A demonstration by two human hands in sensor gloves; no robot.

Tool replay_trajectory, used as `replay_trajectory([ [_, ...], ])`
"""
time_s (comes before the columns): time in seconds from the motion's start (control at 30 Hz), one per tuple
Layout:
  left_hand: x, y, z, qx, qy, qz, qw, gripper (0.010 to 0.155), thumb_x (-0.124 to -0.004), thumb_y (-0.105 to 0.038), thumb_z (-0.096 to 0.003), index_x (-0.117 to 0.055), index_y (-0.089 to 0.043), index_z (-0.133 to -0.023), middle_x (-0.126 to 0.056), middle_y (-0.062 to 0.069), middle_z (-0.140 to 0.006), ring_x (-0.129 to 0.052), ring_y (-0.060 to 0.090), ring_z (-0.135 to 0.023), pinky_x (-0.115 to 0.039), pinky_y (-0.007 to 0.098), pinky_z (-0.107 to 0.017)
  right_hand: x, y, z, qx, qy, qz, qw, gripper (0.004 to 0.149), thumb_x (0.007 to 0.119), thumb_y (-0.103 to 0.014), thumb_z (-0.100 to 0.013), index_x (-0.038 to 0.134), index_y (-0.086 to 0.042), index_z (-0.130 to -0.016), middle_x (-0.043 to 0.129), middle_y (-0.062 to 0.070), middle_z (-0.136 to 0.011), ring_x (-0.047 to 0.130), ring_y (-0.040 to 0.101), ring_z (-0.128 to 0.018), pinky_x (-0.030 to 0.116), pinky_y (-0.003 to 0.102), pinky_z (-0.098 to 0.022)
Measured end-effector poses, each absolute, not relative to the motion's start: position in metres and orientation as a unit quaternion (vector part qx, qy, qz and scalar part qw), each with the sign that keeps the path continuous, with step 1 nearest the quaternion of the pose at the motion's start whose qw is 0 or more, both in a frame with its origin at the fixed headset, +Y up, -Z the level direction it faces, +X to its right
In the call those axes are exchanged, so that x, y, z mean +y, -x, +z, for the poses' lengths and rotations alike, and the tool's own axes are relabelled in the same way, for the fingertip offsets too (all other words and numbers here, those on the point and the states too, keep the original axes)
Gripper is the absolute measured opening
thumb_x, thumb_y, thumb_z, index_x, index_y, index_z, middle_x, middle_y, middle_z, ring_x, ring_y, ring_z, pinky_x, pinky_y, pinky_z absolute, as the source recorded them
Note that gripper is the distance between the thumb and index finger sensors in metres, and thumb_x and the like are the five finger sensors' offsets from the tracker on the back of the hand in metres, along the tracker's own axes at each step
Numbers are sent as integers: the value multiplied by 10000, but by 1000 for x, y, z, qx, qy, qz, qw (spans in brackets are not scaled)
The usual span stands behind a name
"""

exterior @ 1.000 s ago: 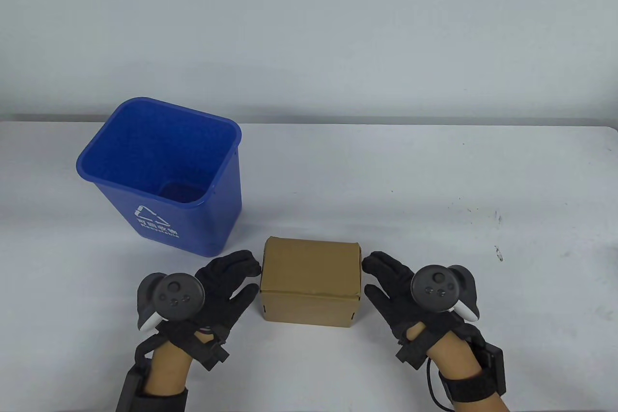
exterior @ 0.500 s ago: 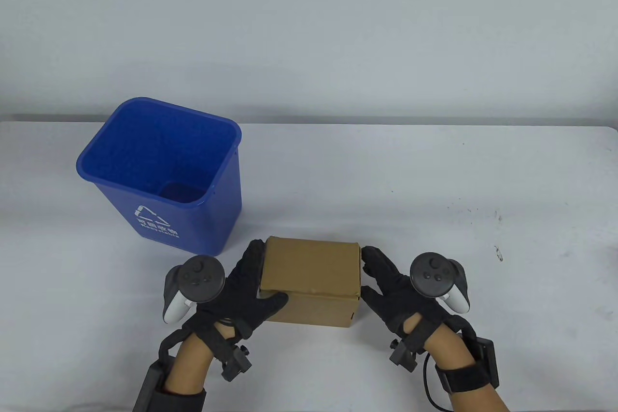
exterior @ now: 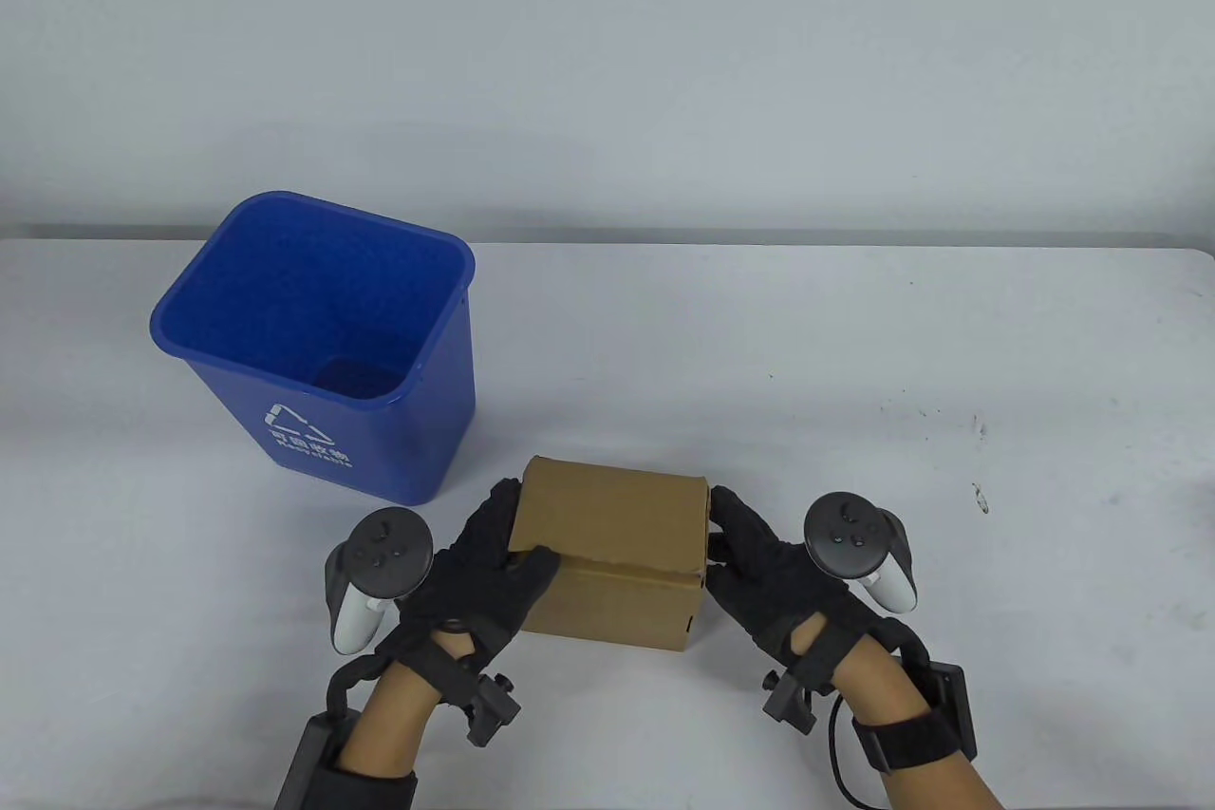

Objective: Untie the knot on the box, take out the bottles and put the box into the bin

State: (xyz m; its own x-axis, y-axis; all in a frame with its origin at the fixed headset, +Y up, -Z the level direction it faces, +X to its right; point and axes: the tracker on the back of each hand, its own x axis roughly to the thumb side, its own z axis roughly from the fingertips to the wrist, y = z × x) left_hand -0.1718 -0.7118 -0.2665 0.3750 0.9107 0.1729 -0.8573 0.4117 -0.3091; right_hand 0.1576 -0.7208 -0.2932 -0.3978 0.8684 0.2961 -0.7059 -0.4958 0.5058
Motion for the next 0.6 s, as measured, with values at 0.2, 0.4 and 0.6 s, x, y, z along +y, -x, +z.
replay_trajectory([
  [0.2,-713,172,-265,-141,79,535,829,1001,-675,-655,-517,-249,31,-1108,-372,307,-1105,-594,577,-956,-676,621,-671,-721,-159,-294,150,-267,820,483,764,651,-255,-490,175,21,-1020,203,301,-1044,605,531,-876,586,625,-595],
  [0.4,-716,174,-265,-114,73,537,833,1024,-659,-721,-488,-324,22,-1109,-458,304,-1085,-680,556,-923,-740,615,-639,-720,-157,-293,147,-270,822,479,766,658,-257,-489,180,17,-1021,206,296,-1045,607,527,-874,587,620,-598],
  [0.6,-717,176,-264,-83,80,544,831,1030,-637,-759,-470,-363,7,-1101,-501,290,-1070,-714,542,-897,-762,609,-613,-719,-156,-292,146,-276,822,475,776,661,-260,-490,169,10,-1026,207,286,-1049,604,523,-876,584,619,-601],
])
